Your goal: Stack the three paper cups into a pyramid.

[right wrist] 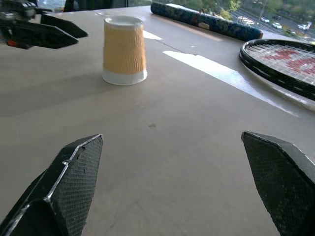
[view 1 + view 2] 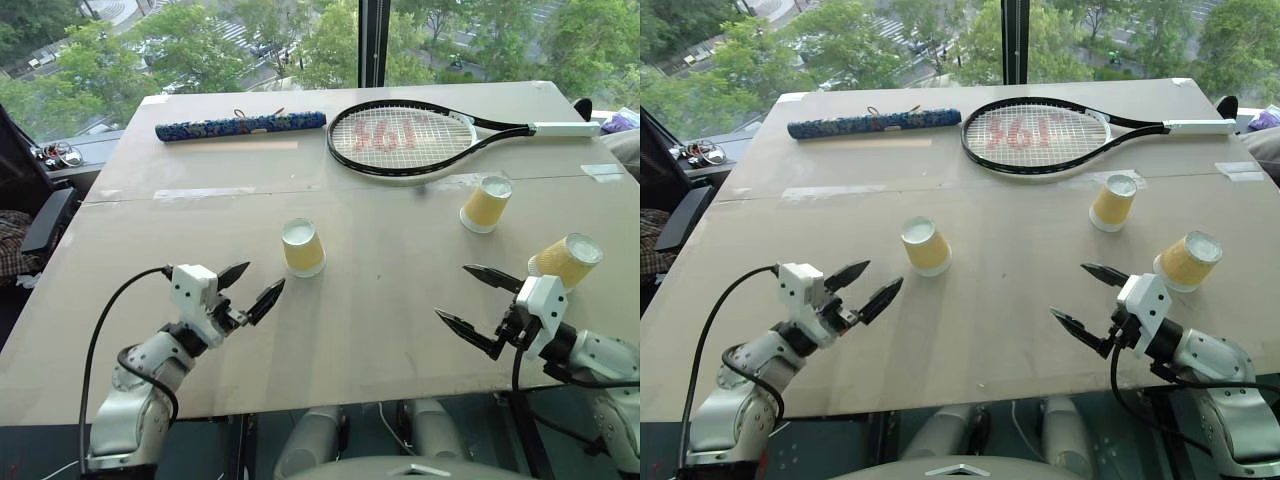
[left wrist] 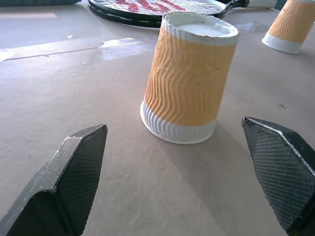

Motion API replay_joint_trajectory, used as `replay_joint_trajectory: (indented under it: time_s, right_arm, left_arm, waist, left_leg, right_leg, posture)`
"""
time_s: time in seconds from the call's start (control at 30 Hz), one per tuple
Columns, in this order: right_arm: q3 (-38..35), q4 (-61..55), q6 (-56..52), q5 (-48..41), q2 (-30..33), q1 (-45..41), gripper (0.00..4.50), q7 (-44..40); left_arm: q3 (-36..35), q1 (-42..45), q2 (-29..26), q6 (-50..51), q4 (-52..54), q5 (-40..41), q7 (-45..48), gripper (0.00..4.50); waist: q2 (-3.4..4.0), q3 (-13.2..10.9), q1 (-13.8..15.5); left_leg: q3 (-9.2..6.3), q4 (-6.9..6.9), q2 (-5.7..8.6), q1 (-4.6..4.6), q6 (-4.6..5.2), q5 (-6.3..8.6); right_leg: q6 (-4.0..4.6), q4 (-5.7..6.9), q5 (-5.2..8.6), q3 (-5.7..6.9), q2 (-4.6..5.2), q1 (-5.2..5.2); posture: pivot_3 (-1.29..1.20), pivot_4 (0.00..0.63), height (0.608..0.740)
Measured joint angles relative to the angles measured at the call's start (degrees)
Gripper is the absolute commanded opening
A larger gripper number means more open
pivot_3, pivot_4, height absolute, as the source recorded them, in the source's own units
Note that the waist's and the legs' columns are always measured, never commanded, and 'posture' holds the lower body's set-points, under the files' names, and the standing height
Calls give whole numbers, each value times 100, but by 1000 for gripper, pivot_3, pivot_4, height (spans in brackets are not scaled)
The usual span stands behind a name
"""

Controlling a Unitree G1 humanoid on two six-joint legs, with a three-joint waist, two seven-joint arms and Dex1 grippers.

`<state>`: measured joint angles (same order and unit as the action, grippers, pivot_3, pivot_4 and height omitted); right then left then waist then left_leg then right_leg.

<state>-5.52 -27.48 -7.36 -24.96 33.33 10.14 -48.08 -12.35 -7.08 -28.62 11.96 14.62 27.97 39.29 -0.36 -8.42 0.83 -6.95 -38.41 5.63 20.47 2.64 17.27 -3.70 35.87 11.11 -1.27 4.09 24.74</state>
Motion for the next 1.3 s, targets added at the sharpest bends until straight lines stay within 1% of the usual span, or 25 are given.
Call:
replay_joint_trajectory:
  time_s: [0.07,0.2,0.4,0.5,0.53,0.6,0.83,1.0,1.2,1.3]
  right_arm:
    - [8,-8,-18,-28,2,-216,4448,-7]
    - [14,-2,-46,-23,6,-293,4448,20]
    - [73,-5,115,188,-18,51,4448,34]
    - [129,-64,160,261,-82,186,4500,105]
    - [137,-77,181,284,-89,225,4500,113]
    - [137,-77,248,342,-104,239,4500,142]
    - [131,-81,309,438,-154,308,4500,320]
    - [124,-287,309,441,-186,529,4500,433]
    - [109,-461,302,442,-212,832,4500,556]
    - [106,-598,296,446,-217,915,4500,645]
  left_arm:
    - [155,247,-108,77,1,-132,-3,4500]
    - [423,626,-156,267,-24,-319,28,4500]
    - [737,1474,-134,291,-723,-588,109,4500]
    - [879,1607,-111,261,-974,-648,266,3670]
    - [902,1656,-102,248,-1060,-652,307,3172]
    - [957,1835,-61,237,-1178,-668,344,2437]
    - [1066,1980,27,206,-1202,-531,747,2409]
    - [1222,2043,53,536,-988,-194,1193,2409]
    - [1540,2293,119,628,-969,-199,1465,2409]
    - [1747,2421,150,559,-1077,-380,1526,2409]
  waist:
    - [0,0,0]
    - [0,0,8]
    - [1,0,-6]
    - [1,0,-19]
    - [0,0,-12]
    - [0,0,4]
    - [0,0,-9]
    - [1,0,0]
    - [0,0,-6]
    - [1,0,-3]
  left_leg:
    - [0,1,0,0,0,0]
    - [-8,2,1,3,-1,0]
    - [-9,3,3,2,-1,0]
    - [-8,4,2,2,-2,1]
    - [-10,3,2,2,-2,1]
    - [-11,1,3,3,-2,0]
    - [-12,4,3,3,-2,0]
    - [-13,3,4,4,-2,1]
    - [-12,2,4,3,-2,1]
    - [-12,3,4,2,-3,0]
  right_leg:
    - [0,0,0,0,1,1]
    - [0,0,0,8,1,2]
    - [0,0,0,6,2,3]
    - [0,0,-1,3,1,5]
    - [0,1,-1,5,1,5]
    - [0,1,-1,8,2,4]
    - [0,1,-1,6,2,6]
    - [0,1,-1,7,1,4]
    - [0,1,-1,5,1,4]
    - [0,1,-1,6,-2,4]
  posture:
    - [0,150,740]
    - [0,150,740]
    - [0,150,740]
    - [0,150,740]
    - [0,150,740]
    - [0,150,740]
    - [0,150,740]
    - [0,150,740]
    - [0,150,740]
    - [0,150,740]
